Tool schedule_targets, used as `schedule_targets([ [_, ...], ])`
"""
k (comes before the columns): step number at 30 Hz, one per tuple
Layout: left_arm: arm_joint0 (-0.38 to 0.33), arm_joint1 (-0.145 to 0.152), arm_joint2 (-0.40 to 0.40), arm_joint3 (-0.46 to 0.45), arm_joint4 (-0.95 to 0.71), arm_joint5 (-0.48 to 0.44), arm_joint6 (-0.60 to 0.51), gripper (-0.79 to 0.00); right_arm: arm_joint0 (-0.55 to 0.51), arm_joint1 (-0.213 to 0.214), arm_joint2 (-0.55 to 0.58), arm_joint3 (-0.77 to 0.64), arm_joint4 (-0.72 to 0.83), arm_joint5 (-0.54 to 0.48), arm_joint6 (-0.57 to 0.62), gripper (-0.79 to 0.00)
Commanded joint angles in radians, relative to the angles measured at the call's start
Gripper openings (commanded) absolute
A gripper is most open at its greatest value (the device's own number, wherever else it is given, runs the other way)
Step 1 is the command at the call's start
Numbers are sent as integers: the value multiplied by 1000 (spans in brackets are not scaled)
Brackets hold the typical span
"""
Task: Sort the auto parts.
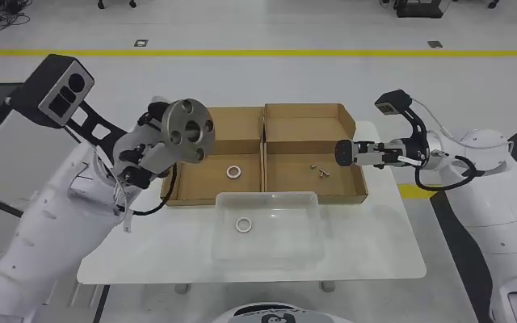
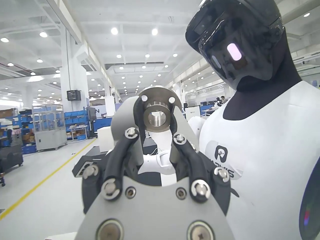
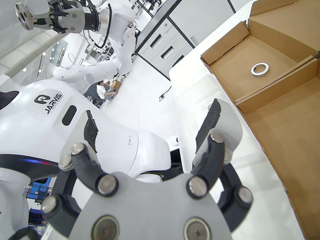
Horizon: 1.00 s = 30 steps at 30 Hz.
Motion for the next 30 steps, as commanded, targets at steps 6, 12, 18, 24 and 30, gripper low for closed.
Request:
schedule_targets([
  [6, 1, -24, -3, -66, -12, 0, 76, -785, 0, 0, 0, 0, 0, 0, 0, 0],
  [12, 8, -48, 3, -108, 20, 0, 173, -785, 0, 0, 0, 0, 0, 0, 0, 0],
  [18, 9, -56, 24, -94, 87, 0, 214, -785, 0, 0, 0, 0, 0, 0, 0, 0],
  [24, 14, -43, 41, -51, 121, 0, 202, -785, 0, 0, 0, 0, 0, 0, 0, 0],
  [30, 17, -18, 47, 0, 138, 0, 128, -785, 0, 0, 0, 0, 0, 0, 0, 0],
])
